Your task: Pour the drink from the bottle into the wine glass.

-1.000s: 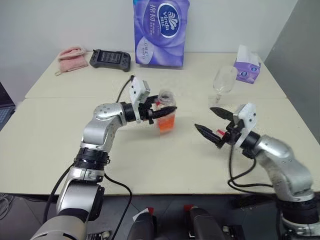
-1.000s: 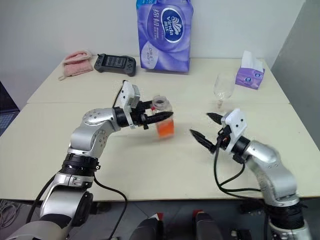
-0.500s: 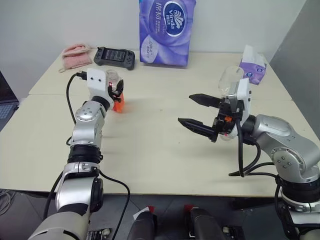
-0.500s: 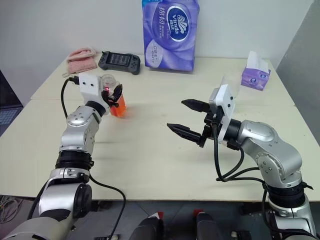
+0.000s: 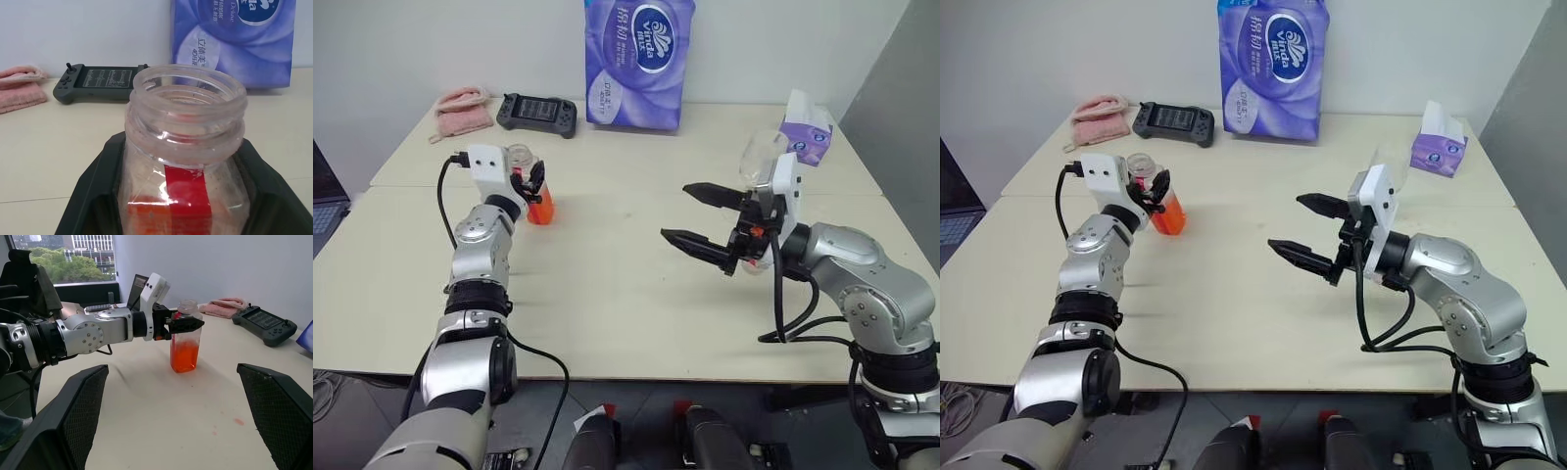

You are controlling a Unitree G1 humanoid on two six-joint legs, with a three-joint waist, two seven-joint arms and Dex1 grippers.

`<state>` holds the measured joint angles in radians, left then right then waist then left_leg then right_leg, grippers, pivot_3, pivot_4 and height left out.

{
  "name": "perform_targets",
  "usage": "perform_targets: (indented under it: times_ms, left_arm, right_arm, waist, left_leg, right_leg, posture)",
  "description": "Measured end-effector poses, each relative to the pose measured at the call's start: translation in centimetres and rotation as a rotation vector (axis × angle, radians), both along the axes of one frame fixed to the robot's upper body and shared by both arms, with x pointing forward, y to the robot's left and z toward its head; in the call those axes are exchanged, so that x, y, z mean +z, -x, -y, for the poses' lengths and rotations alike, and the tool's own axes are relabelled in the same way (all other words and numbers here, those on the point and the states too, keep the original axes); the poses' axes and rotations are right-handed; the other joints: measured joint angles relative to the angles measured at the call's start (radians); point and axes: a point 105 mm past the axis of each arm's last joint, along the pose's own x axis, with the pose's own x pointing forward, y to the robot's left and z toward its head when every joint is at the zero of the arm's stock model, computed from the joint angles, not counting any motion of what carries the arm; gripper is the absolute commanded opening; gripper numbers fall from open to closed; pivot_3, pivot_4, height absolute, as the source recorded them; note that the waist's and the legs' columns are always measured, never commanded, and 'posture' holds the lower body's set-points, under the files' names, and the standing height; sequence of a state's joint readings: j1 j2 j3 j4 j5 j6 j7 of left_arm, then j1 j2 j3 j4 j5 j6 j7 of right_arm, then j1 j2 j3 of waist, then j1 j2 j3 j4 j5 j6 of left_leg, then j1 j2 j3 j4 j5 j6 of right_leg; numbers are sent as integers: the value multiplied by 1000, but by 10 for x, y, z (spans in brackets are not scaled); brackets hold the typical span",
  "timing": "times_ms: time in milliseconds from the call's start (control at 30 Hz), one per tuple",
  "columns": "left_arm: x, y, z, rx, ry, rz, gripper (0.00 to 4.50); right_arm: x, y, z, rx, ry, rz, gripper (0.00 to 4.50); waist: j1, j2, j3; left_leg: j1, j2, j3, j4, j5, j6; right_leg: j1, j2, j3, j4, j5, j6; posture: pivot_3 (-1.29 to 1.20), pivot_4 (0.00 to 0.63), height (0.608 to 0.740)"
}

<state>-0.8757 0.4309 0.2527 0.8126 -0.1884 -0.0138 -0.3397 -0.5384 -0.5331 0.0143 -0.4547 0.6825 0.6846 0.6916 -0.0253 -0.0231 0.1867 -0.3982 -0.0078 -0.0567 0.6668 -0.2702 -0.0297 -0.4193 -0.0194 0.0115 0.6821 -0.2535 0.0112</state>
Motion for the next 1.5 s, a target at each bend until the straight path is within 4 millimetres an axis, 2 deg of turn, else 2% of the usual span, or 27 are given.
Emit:
perform_targets:
  times_ms: [167, 267, 400, 533, 767, 900, 1067, 1267, 1333, 1433, 1500]
  left_arm:
    - [0, -3, -3, -10, 14, -23, 2177]
    - [1, -5, -6, -12, 13, -32, 3146]
    - [-19, -5, -12, 1, 19, -105, 4432]
    - [-25, -4, -17, 12, 17, -131, 4471]
    - [-26, -3, -17, 5, 9, -134, 4471]
    - [-41, 6, -18, -19, -7, -173, 4471]
    - [-63, 34, -20, -29, -28, -224, 4471]
    - [-63, 72, -10, -41, -51, -247, 4471]
    - [-68, 96, -3, -53, -77, -278, 4471]
    - [-74, 118, 15, -154, -130, -320, 4471]
    - [-60, 129, 50, -358, -106, -284, 4471]
  right_arm:
    - [-1, -1, -1, -8, -4, -5, 4485]
    - [0, -1, -2, -8, -5, -3, 4500]
    - [2, -1, -3, -9, -6, 4, 4500]
    - [2, -2, -3, -10, -6, 3, 4500]
    - [2, -2, -4, -18, -16, 0, 4500]
    - [-6, -2, -1, -31, -16, -28, 4500]
    - [-19, 4, 2, -59, -14, -66, 4500]
    - [-32, 12, 4, -106, -26, -110, 4500]
    - [-44, 13, 12, -163, -50, -162, 4500]
    - [-68, 2, 32, -308, -63, -250, 4500]
    - [-86, -19, 53, -470, 3, -241, 4500]
  waist:
    - [-1, 0, 0]
    - [-1, 0, 0]
    - [-2, 0, 0]
    - [-2, 0, 0]
    - [-2, 0, 0]
    - [-2, 0, 0]
    - [-4, 0, 0]
    - [-3, 0, -1]
    - [-3, -1, -1]
    - [-2, -1, -1]
    - [6, -2, -1]
  left_leg:
    - [0, 0, 0, 0, 0, 0]
    - [1, 0, 1, 0, 0, 0]
    - [-1, 0, 0, 0, 0, 0]
    - [-1, 0, 1, 0, 0, 0]
    - [-1, 0, 1, 0, 0, 0]
    - [-1, 0, 1, 0, 0, 0]
    - [-1, 1, 0, -1, 0, 0]
    - [0, 1, -1, -1, 0, 0]
    - [0, 1, -1, -1, 0, 0]
    - [0, 1, 0, -1, 0, 0]
    - [1, 1, 0, -1, 2, 1]
  right_leg:
    - [0, 0, 0, 0, 0, 0]
    - [0, 0, 0, 0, 0, 0]
    - [-1, 0, 0, 0, 0, 0]
    - [-1, 0, 0, 0, 0, 0]
    - [-1, 0, 0, 0, 0, 0]
    - [-1, 0, 1, 0, 0, 0]
    - [-1, 0, 4, 0, 0, 0]
    - [0, 0, 4, 0, 0, -1]
    - [0, -1, 4, -1, 0, -1]
    - [0, -1, 5, -1, 0, -1]
    - [1, 0, 4, -2, 1, 0]
  posture:
    - [0, 150, 740]
    - [0, 150, 740]
    - [0, 150, 740]
    - [0, 150, 740]
    - [0, 150, 740]
    - [0, 150, 740]
    - [0, 150, 740]
    - [0, 150, 740]
    - [0, 150, 740]
    - [0, 150, 740]
    - [0, 150, 740]
